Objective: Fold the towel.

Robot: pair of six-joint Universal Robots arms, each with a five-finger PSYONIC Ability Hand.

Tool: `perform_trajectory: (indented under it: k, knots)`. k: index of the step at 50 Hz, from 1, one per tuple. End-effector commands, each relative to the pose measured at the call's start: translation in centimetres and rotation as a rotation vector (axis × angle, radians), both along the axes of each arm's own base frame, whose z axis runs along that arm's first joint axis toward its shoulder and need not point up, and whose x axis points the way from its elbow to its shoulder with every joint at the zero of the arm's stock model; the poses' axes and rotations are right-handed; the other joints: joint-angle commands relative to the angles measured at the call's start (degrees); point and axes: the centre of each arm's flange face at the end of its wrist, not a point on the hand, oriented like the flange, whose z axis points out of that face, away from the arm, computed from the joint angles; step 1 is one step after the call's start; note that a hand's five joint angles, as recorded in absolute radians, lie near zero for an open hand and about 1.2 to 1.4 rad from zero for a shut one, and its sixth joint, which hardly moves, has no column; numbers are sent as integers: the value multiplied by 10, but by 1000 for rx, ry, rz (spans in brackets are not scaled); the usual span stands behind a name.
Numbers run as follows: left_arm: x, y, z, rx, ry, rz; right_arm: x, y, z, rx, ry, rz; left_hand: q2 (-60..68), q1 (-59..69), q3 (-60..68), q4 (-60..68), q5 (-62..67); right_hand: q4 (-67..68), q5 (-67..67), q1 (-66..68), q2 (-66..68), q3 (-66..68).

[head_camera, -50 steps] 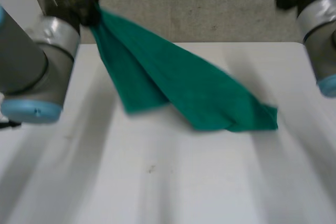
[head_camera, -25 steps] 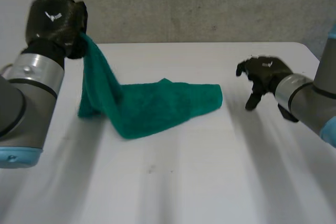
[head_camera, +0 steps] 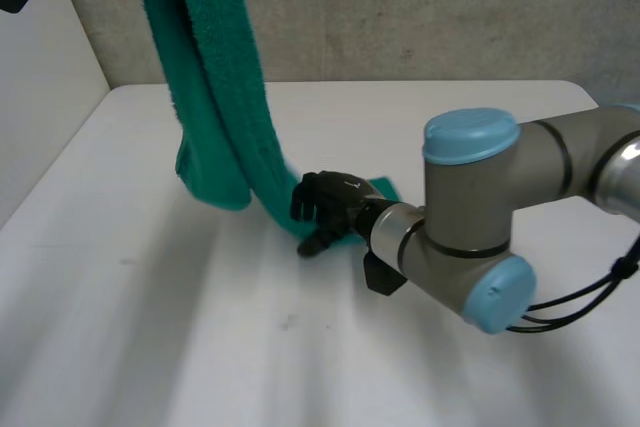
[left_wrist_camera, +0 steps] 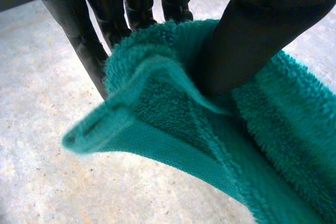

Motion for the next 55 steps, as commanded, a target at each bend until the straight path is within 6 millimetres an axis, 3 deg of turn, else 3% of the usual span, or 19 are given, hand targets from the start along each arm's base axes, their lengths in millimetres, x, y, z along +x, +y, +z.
perform_trajectory:
  k: [1,7,10,14,16,18,23,27,34,35,36,38,39,42,43,48,51,54,55]
  knots:
    - [3,-6,-12,33,-25,23,-17,-26,27,-196,41,-219,114,148,117,115,148,443,450,469,428,431]
    - [32,-44,-47,142,-99,175,-62,-36,90,-506,217,-164,114,148,117,115,148,443,450,469,428,431]
    - [49,-60,-69,223,-135,245,-78,-25,114,-596,320,-90,114,148,117,115,148,443,450,469,428,431]
    - [56,-65,-99,317,-187,253,-88,-16,139,-635,366,-58,114,148,117,115,148,443,450,469,428,431]
    - [54,-63,-111,346,-212,233,-94,-24,156,-656,369,-79,114,148,117,115,148,443,450,469,428,431]
    - [52,-62,-130,396,-248,201,-96,-32,157,-658,375,-91,114,148,117,115,148,443,450,469,428,431]
    - [48,-63,-165,494,-301,167,-80,-63,140,-663,394,-78,114,148,117,115,148,443,450,469,428,431]
    - [43,-71,-203,612,-351,151,-62,-89,103,-670,455,-34,114,148,117,115,148,443,450,469,428,431]
    - [31,-79,-253,748,-424,118,-33,-115,6,-650,617,79,114,148,117,115,148,435,442,462,420,423]
    - [31,-81,-257,761,-428,118,-33,-120,-7,-647,654,70,114,148,117,115,148,272,279,298,257,260]
    - [31,-83,-265,784,-439,120,-33,-120,-7,-647,654,70,114,148,117,115,148,270,277,297,255,258]
    - [31,-86,-271,798,-444,120,-35,-127,-15,-644,693,20,114,148,117,115,148,-9,-2,18,-24,-21]
    - [31,-87,-273,803,-445,123,-37,-129,-12,-645,702,-8,114,148,117,115,148,-69,-62,-42,-84,-81]
    - [31,-91,-274,803,-442,127,-41,-134,-8,-642,720,-78,114,148,117,115,148,-154,-147,-127,-169,-166]
    - [31,-92,-273,799,-440,129,-45,-137,3,-643,696,-140,114,148,117,115,148,-191,-183,-164,-205,-202]
    - [37,-100,-271,789,-424,151,-51,-129,31,-619,631,-192,114,148,117,115,148,-191,-184,-164,-206,-203]
    - [39,-102,-270,787,-418,158,-67,-102,53,-555,588,-206,114,148,117,115,148,-147,-140,-121,-162,-159]
    - [39,-101,-269,787,-414,158,-74,-83,55,-523,579,-190,114,148,117,115,148,-68,-61,-42,-83,-80]
    - [39,-101,-269,788,-412,157,-80,-66,49,-500,571,-159,114,148,117,115,148,13,21,40,-1,2]
